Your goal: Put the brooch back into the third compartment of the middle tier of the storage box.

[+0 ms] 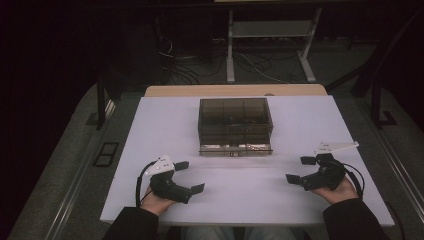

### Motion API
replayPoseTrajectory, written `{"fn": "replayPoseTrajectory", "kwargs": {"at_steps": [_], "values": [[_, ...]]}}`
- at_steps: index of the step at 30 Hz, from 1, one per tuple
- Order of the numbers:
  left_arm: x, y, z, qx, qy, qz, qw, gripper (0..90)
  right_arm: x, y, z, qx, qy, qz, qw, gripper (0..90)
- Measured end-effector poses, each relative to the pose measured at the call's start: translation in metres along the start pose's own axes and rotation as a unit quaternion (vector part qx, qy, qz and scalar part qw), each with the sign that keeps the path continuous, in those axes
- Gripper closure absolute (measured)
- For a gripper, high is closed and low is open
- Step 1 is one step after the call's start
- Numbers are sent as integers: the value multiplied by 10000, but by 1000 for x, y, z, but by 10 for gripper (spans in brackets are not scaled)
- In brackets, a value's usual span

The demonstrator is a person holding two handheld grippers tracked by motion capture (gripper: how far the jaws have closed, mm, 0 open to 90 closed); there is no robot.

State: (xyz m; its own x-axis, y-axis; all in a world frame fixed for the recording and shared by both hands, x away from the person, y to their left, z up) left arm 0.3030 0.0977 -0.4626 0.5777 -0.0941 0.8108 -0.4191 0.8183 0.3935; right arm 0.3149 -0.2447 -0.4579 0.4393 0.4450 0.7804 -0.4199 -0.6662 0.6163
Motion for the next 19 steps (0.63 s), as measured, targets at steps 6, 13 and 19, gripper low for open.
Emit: {"fn": "replayPoseTrajectory", "kwargs": {"at_steps": [6, 13, 19], "values": [[0, 0, 0, -13, -10, -16, 10000, 0, -12, 0, 0, -97, -51, 48, 9999, 3], [-1, -1, 1, -17, -2, -27, 10000, 0, -21, -6, -1, -156, -58, 34, 9999, 3], [-1, -1, 0, -14, -22, -44, 10000, 0, -24, -8, -1, -188, -54, 12, 9998, 3]]}}
Point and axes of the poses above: each handheld gripper's, and its own axes: y roughly backward along the jaws, x roughly out of its top, z roughly to its right, the point moved 8 cm from there along -y, roughly forward along the jaws, and after that the axes turned 13 degrees about y, right-handed, at the moved point
